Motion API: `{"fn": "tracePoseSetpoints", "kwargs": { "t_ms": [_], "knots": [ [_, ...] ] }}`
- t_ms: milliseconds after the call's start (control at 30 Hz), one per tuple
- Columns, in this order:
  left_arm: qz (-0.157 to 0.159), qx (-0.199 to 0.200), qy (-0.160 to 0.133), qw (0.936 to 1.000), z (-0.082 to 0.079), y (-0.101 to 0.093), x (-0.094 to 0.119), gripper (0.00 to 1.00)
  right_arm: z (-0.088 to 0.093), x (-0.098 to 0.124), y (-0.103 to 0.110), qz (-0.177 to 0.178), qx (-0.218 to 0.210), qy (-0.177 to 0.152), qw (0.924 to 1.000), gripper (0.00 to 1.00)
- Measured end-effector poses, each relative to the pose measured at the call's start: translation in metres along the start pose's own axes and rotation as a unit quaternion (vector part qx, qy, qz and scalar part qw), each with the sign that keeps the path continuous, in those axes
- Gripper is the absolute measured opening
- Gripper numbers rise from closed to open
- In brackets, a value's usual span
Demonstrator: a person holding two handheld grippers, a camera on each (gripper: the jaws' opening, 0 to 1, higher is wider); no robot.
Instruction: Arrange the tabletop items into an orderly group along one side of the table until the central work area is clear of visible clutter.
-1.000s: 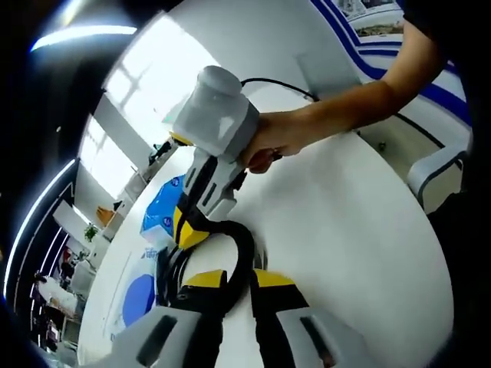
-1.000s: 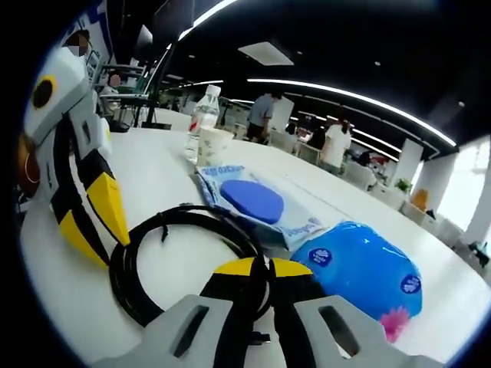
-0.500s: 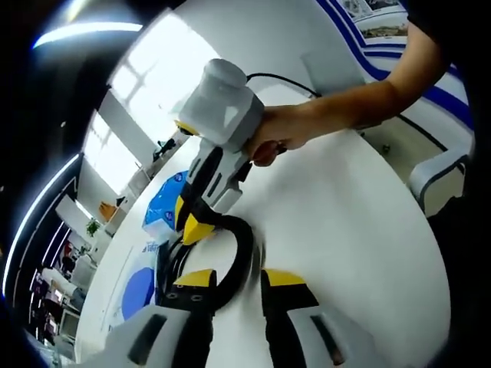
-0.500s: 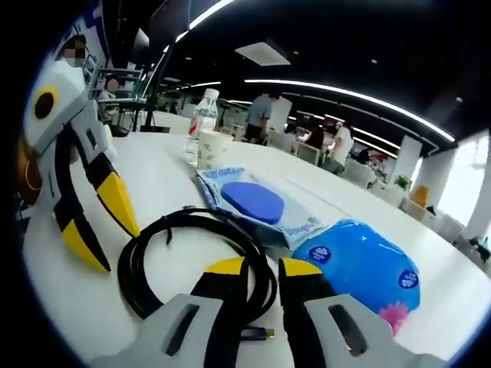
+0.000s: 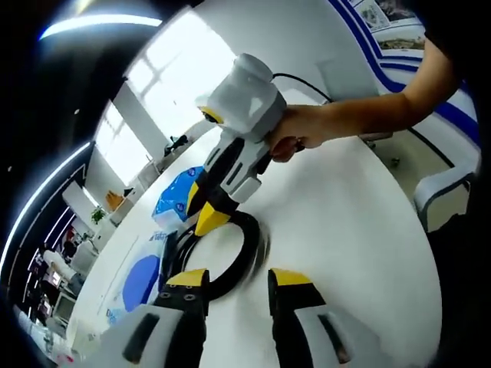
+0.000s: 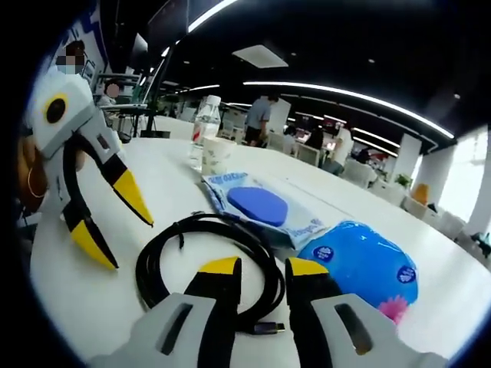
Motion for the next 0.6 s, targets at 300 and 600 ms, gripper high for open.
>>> {"fn": "tracePoseSetpoints", "kwargs": {
  "t_ms": [300,600],
  "knots": [
    [-0.046,0.028,-0.015,0.9984,0.0,0.009,0.014,0.36,0.0,0.003,0.003,0.018,-0.032,-0.007,0.9993,0.38],
    [-0.077,0.064,-0.011,0.9949,0.016,0.017,0.026,0.43,-0.009,0.01,0.011,0.017,-0.051,-0.023,0.9983,0.43]
  ]
}}
Point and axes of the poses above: the point that each gripper's makers call its tool centre point, and the gripper's own axes: x roughly backward along the fingers, y roughly to its left, z roughly out of its underside, the point moved 3 cm from there along x, roughly backward along the fingers, and after that the axes turned 11 degrees about -y, right-handed, at the moved point
